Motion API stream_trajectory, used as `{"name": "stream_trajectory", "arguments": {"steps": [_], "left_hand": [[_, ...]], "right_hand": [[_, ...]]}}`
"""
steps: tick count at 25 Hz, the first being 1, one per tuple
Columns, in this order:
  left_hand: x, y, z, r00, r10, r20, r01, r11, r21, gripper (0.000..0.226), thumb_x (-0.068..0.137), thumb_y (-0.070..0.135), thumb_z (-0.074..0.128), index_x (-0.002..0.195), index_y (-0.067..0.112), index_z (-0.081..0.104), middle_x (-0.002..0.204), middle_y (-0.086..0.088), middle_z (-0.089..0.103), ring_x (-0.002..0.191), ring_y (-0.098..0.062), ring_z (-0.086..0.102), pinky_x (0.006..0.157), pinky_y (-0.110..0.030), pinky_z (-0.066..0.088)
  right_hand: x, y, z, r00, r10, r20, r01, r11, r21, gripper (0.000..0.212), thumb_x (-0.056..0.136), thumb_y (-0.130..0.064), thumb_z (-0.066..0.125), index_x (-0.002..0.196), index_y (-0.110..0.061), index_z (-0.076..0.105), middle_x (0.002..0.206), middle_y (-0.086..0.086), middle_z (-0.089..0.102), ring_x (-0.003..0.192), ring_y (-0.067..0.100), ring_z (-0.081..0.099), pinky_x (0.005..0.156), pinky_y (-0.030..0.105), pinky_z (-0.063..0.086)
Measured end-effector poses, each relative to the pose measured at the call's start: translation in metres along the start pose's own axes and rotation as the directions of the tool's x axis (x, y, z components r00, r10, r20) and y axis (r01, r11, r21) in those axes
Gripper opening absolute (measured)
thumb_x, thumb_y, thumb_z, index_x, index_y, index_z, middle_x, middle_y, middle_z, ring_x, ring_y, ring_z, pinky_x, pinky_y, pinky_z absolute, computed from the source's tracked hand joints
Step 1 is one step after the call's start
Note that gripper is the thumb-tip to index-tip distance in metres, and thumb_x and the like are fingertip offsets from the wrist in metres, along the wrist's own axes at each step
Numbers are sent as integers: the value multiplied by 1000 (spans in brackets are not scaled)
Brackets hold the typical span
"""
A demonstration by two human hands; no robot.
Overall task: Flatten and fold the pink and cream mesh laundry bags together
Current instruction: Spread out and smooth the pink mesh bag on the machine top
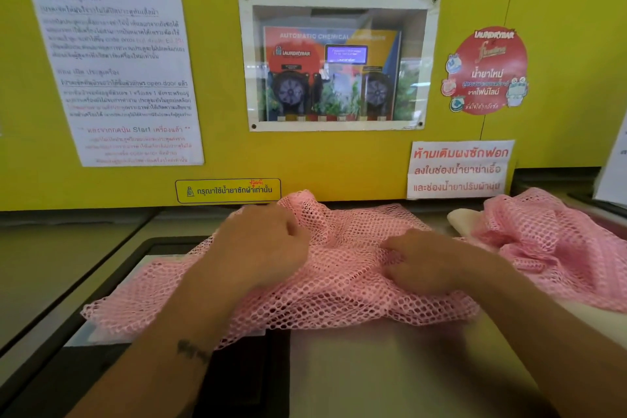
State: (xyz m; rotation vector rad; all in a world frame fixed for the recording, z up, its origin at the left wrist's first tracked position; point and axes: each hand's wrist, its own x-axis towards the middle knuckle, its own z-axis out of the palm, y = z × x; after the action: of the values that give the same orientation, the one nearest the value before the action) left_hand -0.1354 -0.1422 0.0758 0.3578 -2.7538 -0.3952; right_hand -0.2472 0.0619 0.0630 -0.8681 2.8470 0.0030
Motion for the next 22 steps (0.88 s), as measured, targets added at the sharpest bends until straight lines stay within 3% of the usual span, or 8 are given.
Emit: {"name": "stream_trajectory", "arguments": {"steps": [3, 5, 7, 9, 12, 16, 19, 22], "left_hand": [[5, 2, 20, 940, -125, 319, 80, 986, 149, 59, 87, 63, 33, 125, 27, 59, 134, -1, 57, 124, -26, 51, 110, -56, 33], [8, -8, 22, 935, -134, 327, 52, 967, 249, 49, 91, 52, 38, 135, 33, 49, 147, -1, 46, 135, -28, 39, 114, -63, 15], [10, -19, 19, 959, -61, 275, 9, 982, 186, 39, 95, 43, 44, 131, 32, 50, 145, 4, 46, 135, -21, 39, 113, -65, 3], [11, -27, 17, 981, 14, 195, -43, 988, 149, 38, 94, 42, 50, 131, 35, 51, 144, 10, 48, 136, -16, 41, 111, -68, -5], [16, -28, 20, 994, 77, 79, -82, 994, 66, 41, 95, 33, 52, 135, 40, 49, 145, 9, 50, 133, -16, 45, 114, -60, 23], [16, -28, 30, 958, 164, 237, -111, 969, -221, 37, 91, 29, 63, 127, 36, 60, 127, 6, 63, 106, -10, 60, 97, -32, 46], [15, -31, 38, 945, 187, 269, -133, 970, -204, 31, 94, 27, 59, 124, 33, 64, 126, 7, 63, 106, -10, 60, 97, -31, 46], [17, -30, 32, 995, 84, 50, -75, 983, -167, 19, 93, 27, 57, 108, 31, 67, 117, 3, 66, 98, -14, 59, 95, -39, 49]], "right_hand": [[-19, -12, -14, 991, -126, 42, 126, 992, 16, 50, 96, -48, 40, 135, -20, 53, 142, 3, 55, 124, 22, 52, 106, 42, 41], [-32, -14, -28, 977, -210, 16, 202, 954, 223, 42, 98, -43, 45, 126, -16, 60, 127, 4, 64, 110, 22, 61, 92, 42, 52], [-33, -10, -34, 969, -191, -157, 244, 848, 471, 29, 99, -34, 51, 123, -22, 63, 111, -1, 69, 94, 18, 68, 76, 37, 59], [-18, 1, -30, 921, -78, -383, 255, 862, 438, 31, 98, -24, 54, 127, -27, 61, 111, -7, 68, 94, 12, 66, 81, 33, 56], [5, 10, -11, 883, -108, -456, 260, 923, 285, 39, 95, -18, 54, 134, -26, 56, 137, -6, 56, 123, 12, 52, 101, 28, 39], [18, 1, 12, 960, -239, -143, 263, 948, 182, 48, 99, -35, 47, 146, -30, 42, 155, -4, 39, 140, 14, 36, 114, 30, 26], [11, -4, 4, 986, -164, -25, 163, 986, -37, 51, 96, -51, 39, 142, -32, 47, 151, -4, 46, 136, 19, 43, 113, 40, 33], [-7, 4, -14, 984, -123, -127, 146, 972, 184, 37, 96, -48, 46, 124, -34, 64, 127, -17, 59, 116, 10, 54, 101, 35, 41]]}}
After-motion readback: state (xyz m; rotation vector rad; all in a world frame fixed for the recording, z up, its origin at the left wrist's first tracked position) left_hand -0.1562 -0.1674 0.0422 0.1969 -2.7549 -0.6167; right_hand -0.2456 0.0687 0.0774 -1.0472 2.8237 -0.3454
